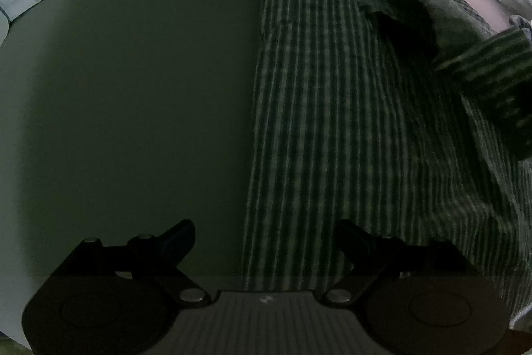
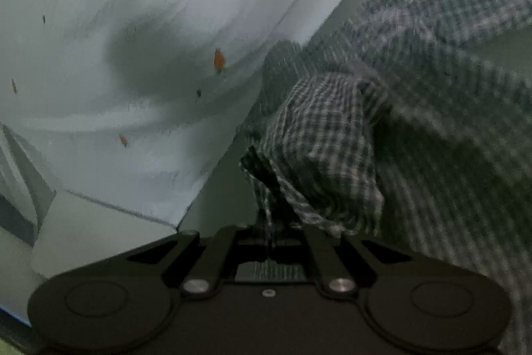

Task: Fold clothes

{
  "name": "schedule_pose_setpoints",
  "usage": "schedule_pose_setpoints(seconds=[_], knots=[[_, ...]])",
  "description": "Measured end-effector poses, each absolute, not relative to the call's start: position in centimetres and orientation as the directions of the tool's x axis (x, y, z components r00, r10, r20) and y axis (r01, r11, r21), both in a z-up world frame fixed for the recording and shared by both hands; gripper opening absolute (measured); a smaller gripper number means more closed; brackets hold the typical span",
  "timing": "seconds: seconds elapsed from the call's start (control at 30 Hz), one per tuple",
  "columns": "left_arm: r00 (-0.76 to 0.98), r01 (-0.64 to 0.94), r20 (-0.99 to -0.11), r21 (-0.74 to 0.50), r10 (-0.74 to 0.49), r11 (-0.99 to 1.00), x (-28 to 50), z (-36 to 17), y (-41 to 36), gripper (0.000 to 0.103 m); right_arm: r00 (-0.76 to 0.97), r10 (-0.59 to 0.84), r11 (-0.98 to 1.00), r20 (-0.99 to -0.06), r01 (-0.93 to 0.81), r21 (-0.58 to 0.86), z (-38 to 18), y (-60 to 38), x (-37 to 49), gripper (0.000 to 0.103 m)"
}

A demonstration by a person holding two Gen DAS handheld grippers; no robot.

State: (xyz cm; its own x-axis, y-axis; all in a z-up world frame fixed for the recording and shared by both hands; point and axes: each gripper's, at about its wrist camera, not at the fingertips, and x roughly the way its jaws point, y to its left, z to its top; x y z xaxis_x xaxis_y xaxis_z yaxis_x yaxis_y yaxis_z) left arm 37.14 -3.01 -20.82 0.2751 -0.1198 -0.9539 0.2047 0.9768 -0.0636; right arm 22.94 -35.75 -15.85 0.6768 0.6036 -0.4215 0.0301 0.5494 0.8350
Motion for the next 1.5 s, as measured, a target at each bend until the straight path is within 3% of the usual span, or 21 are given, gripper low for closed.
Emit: schedule_pose_setpoints(seconds=[0.47,0.8,1.0,1.23,1.37,1.43,1.5], knots=[[0.263,0.262,-0.955,-0.064,-0.135,0.963,34.4,-21.1,-2.5,0.092,0.578,0.663,0.619,-0.476,-0.064,0.783,-15.9,-31.3,18.4,0.002],[0.253,0.26,-0.959,-0.061,-0.129,0.964,33.2,-21.5,-1.2,0.092,0.561,0.729,0.551,-0.392,-0.14,0.823,-16.0,-30.3,17.0,0.002],[0.244,0.271,-0.962,-0.058,-0.126,0.961,32.6,-21.8,-1.3,0.092,0.506,0.698,0.639,-0.506,-0.121,0.76,-17.0,-28.9,16.4,0.002],[0.241,0.284,-0.962,-0.053,-0.125,0.957,31.9,-22.0,-1.3,0.092,0.458,0.705,0.654,-0.542,-0.123,0.746,-17.7,-28.0,15.8,0.002],[0.236,0.275,-0.963,-0.059,-0.127,0.96,31.8,-22.1,-1.2,0.092,0.453,0.695,0.662,-0.558,-0.102,0.743,-17.8,-28.1,15.4,0.01],[0.237,0.269,-0.963,-0.064,-0.13,0.961,31.8,-22.1,-1.1,0.092,0.473,0.708,0.634,-0.525,-0.098,0.767,-17.4,-28.6,15.1,0.021],[0.239,0.264,-0.962,-0.067,-0.133,0.962,31.8,-22.0,-1.1,0.092,0.508,0.714,0.61,-0.483,-0.112,0.784,-16.7,-29.2,14.7,0.021]])
